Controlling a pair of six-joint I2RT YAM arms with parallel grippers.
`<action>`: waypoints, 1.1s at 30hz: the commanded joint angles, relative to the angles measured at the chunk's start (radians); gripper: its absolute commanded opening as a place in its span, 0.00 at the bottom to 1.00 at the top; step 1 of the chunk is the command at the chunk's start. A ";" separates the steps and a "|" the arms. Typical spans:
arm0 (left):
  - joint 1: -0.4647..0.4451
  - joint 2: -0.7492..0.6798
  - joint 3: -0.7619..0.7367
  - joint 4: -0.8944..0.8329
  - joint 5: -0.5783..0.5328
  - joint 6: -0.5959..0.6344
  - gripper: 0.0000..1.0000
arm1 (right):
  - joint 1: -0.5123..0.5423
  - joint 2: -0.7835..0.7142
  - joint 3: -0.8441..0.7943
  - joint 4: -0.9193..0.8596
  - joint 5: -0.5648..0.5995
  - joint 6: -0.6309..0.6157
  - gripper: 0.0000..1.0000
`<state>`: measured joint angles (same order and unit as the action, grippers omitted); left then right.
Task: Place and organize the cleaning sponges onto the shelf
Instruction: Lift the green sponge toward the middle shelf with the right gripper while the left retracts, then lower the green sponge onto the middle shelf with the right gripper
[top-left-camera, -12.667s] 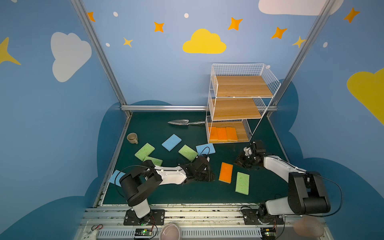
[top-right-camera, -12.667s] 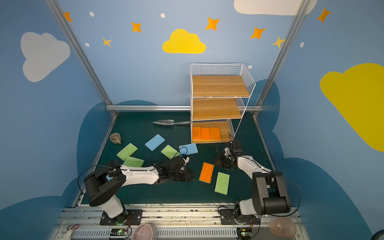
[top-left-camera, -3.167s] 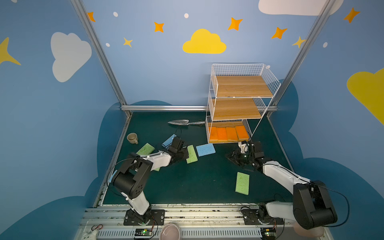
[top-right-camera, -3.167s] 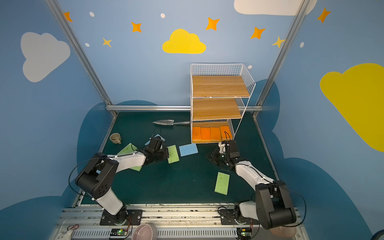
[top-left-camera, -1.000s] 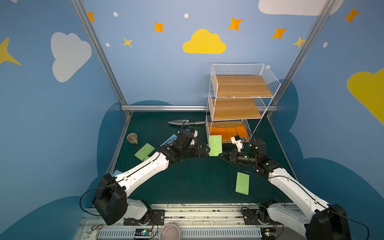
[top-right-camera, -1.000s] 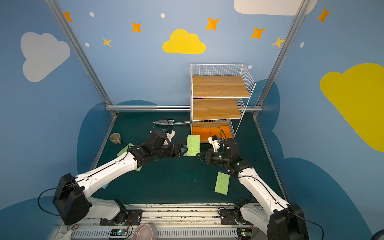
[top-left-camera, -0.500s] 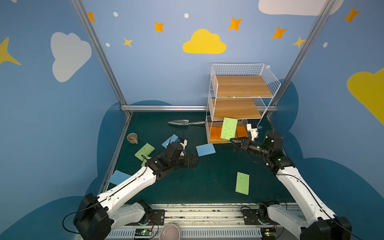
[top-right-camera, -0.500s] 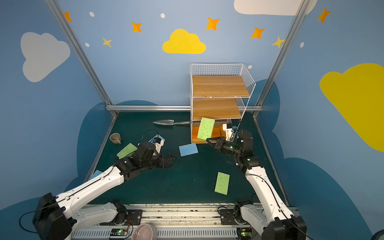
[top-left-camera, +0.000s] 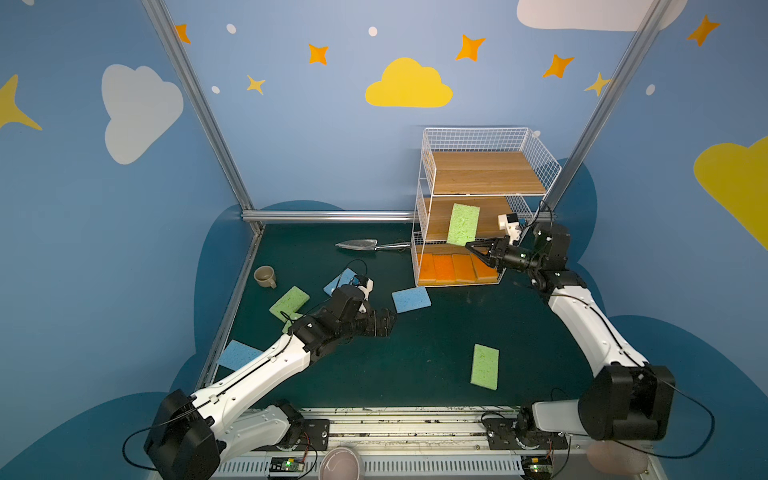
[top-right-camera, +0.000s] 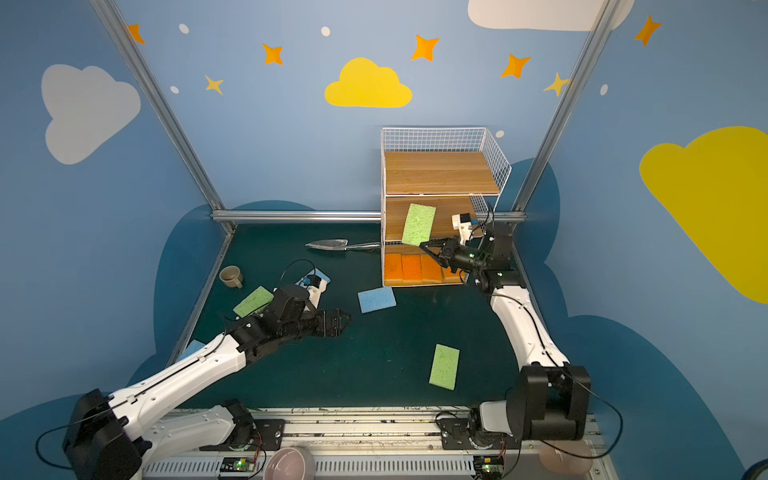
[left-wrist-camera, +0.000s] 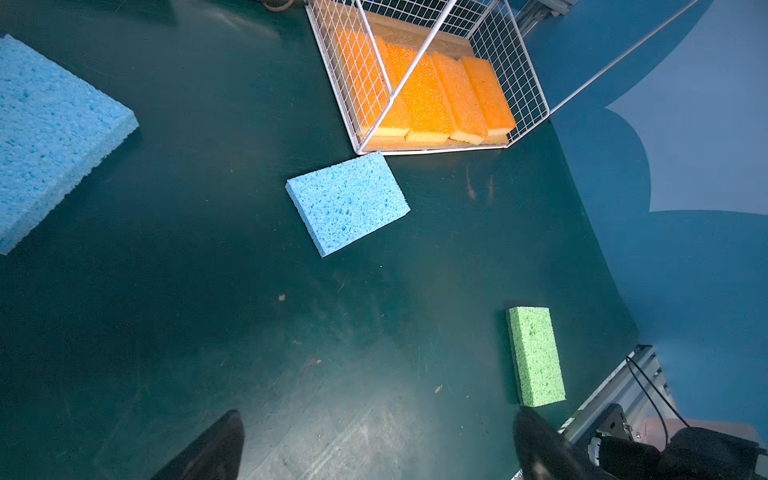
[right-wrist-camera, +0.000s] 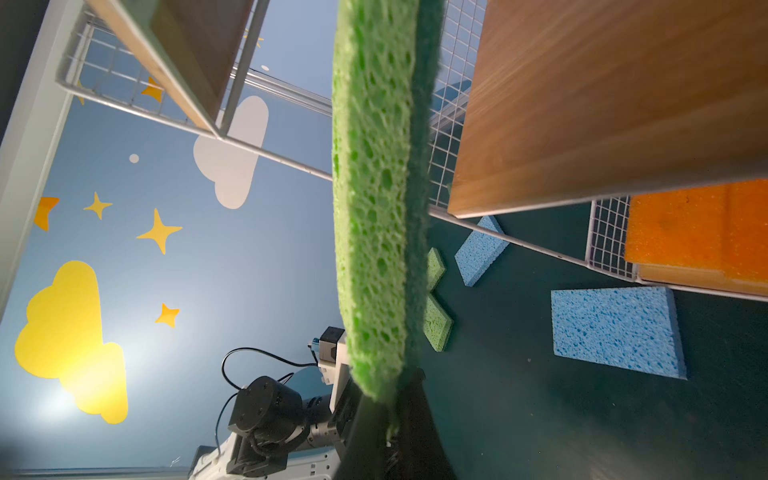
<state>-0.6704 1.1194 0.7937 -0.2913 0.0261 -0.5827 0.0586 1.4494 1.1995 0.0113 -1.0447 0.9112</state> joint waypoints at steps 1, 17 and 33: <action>0.009 0.006 0.009 -0.006 -0.005 0.024 0.99 | -0.007 0.074 0.076 0.005 -0.144 0.031 0.01; 0.017 0.030 -0.005 0.009 -0.002 0.028 0.99 | 0.012 0.264 0.282 -0.164 -0.119 -0.101 0.06; 0.019 0.017 -0.044 0.027 -0.004 0.011 0.99 | 0.073 0.391 0.435 -0.325 -0.073 -0.193 0.09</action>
<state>-0.6563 1.1481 0.7624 -0.2745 0.0265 -0.5697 0.1314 1.8099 1.6024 -0.2604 -1.1320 0.7525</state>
